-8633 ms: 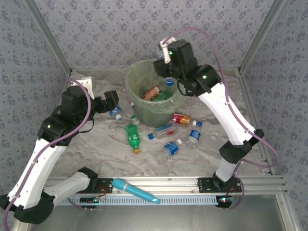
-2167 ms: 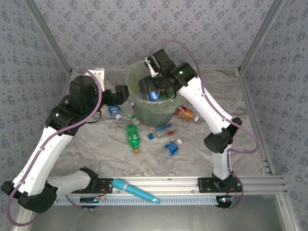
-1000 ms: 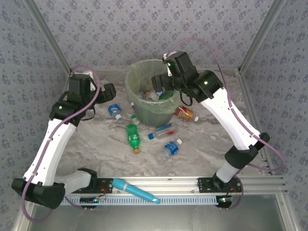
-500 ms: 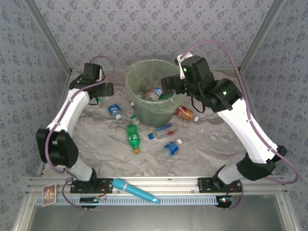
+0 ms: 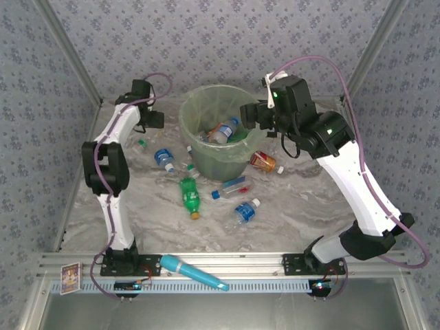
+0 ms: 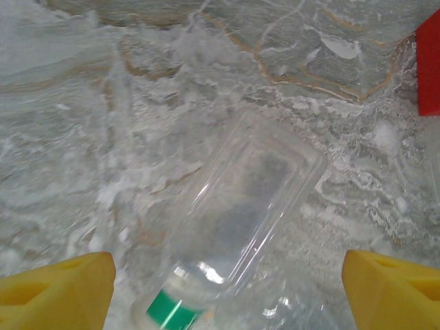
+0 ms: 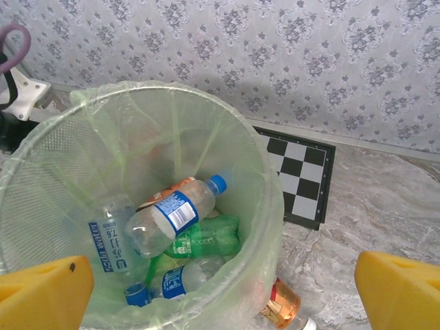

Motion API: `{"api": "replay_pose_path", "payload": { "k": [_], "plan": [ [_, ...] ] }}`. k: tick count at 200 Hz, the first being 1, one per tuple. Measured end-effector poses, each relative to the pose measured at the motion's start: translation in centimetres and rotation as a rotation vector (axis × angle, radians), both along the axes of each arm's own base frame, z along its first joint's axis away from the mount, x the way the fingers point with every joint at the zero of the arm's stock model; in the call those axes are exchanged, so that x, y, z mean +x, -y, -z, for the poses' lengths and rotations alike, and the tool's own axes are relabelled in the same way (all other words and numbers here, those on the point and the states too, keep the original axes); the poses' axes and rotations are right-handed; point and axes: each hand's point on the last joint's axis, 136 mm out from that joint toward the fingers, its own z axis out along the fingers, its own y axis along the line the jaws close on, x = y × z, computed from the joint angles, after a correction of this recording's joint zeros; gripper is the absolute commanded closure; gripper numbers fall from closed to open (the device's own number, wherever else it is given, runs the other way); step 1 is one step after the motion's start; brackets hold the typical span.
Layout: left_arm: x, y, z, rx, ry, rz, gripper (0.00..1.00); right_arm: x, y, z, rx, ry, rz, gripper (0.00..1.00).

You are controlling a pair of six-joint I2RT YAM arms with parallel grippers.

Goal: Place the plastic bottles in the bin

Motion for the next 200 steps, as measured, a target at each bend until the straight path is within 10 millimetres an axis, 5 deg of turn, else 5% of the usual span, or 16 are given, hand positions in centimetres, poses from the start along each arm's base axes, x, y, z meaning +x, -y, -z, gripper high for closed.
{"api": "replay_pose_path", "payload": {
  "k": [54, 126, 155, 200],
  "plan": [
    [3.3, 0.8, 3.8, 0.000, -0.067, 0.040, 0.17, 0.8, 1.3, 0.1, -0.001, -0.002, 0.040, 0.00],
    [2.4, -1.3, 9.0, 0.020, -0.188, -0.001, 0.23, 3.1, 0.7, 0.5, -0.008, -0.016, 0.061, 0.00],
    [2.5, -2.3, 9.2, -0.001, -0.190, -0.029, 0.38, 3.7, 0.3, 0.5, -0.010, -0.018, 0.060, 0.00],
    [2.5, -4.5, 8.9, -0.010, -0.182, -0.090, 0.42, 3.8, 0.2, 0.5, -0.007, -0.018, 0.057, 0.00]
  ]
}}
